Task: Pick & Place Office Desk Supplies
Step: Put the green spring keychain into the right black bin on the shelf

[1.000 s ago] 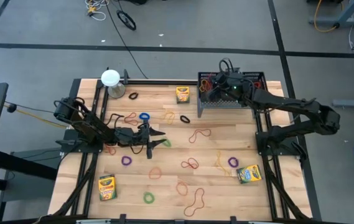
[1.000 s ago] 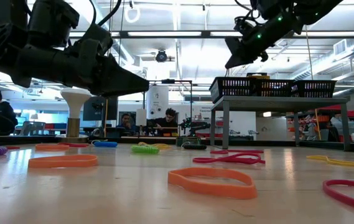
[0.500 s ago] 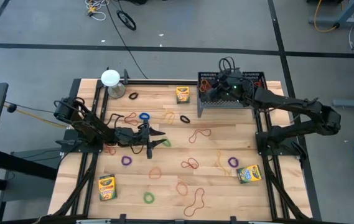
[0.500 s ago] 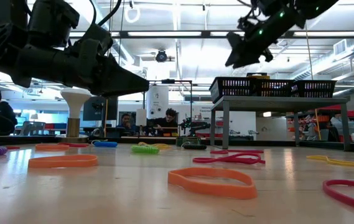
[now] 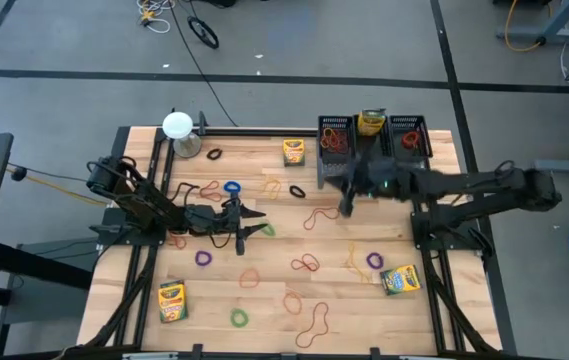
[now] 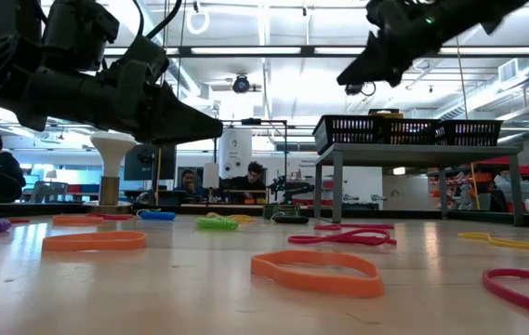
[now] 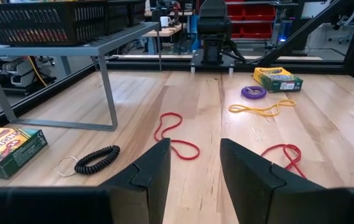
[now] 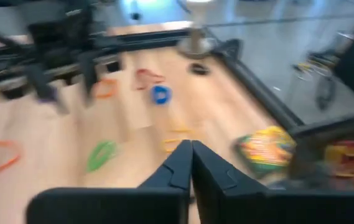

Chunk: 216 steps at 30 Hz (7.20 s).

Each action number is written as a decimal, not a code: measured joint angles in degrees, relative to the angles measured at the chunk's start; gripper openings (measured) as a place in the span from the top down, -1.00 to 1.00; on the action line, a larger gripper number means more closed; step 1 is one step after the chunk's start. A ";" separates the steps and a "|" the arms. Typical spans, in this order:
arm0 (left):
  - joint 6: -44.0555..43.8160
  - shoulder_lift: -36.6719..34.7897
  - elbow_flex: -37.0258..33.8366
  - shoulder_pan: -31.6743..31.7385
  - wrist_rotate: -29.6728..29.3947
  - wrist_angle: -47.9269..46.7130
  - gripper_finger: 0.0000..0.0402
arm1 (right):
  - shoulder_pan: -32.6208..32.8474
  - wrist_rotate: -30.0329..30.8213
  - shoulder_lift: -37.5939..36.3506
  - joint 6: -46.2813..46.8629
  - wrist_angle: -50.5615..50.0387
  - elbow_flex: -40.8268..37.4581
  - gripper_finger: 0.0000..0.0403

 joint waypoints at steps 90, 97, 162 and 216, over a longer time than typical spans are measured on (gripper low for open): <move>-11.26 0.07 29.61 -3.06 2.97 -67.25 0.57 | 10.40 -4.39 14.04 0.04 47.66 -28.91 0.96; -11.26 0.07 31.69 -3.06 4.18 -68.51 0.55 | 10.40 -4.26 14.04 0.04 47.66 -28.91 0.96; 0.39 7.72 16.81 1.44 15.09 -17.87 0.94 | 19.10 -0.98 35.43 -18.53 49.50 -10.65 -0.03; -1.82 3.02 2.24 3.69 6.63 0.55 0.41 | 16.23 41.46 -16.36 4.95 -40.04 9.01 0.94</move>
